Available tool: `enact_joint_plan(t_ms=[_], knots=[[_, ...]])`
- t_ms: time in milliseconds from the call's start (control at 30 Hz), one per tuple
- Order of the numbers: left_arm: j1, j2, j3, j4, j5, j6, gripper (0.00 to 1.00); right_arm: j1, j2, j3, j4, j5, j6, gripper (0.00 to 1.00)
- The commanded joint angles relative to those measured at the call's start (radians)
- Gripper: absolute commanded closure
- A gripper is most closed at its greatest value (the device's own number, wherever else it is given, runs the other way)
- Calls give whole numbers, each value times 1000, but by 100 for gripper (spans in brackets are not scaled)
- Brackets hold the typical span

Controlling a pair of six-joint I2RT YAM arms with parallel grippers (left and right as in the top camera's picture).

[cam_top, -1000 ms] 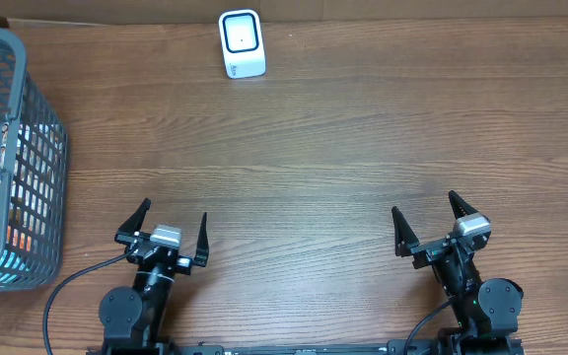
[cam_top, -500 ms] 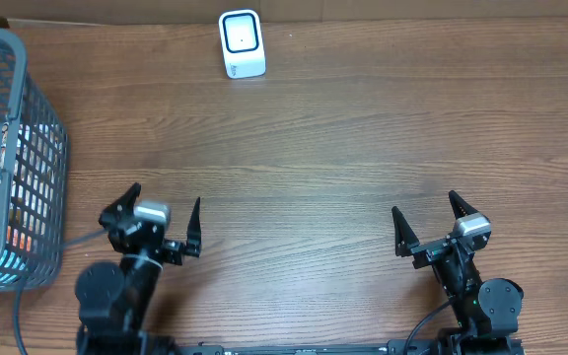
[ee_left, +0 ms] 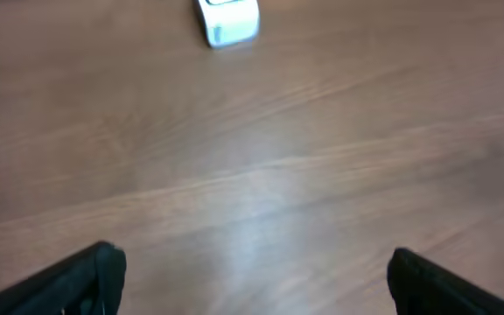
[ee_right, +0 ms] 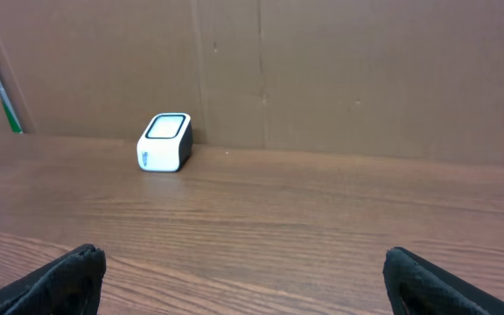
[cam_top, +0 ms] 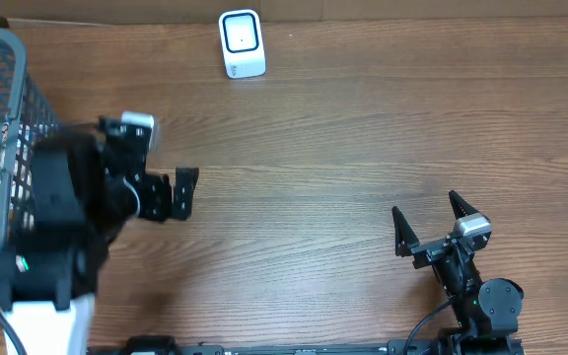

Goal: Scan the item barcode
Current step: 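Move the left gripper left and down into the grey basket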

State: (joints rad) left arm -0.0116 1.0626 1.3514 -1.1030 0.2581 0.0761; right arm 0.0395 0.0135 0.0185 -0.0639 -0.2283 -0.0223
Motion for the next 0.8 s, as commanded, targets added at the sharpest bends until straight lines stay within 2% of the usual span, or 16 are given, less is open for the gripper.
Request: enact_joint_plan(t_ms=[0,367,533,767], knots=[[-2,121,176,-115,45,-16,0,0,-11,-11,6,8,-2,0],[6,333,234,-165,38,-35,2,0,-11,-11,6,7,-2,0],[55,336,360,-208,-156,-179,2,0,-11,-11,6,7,-2,0],[234,336,571,-243,-349,-288,0,0,-11,-11,6,7,-2,0]])
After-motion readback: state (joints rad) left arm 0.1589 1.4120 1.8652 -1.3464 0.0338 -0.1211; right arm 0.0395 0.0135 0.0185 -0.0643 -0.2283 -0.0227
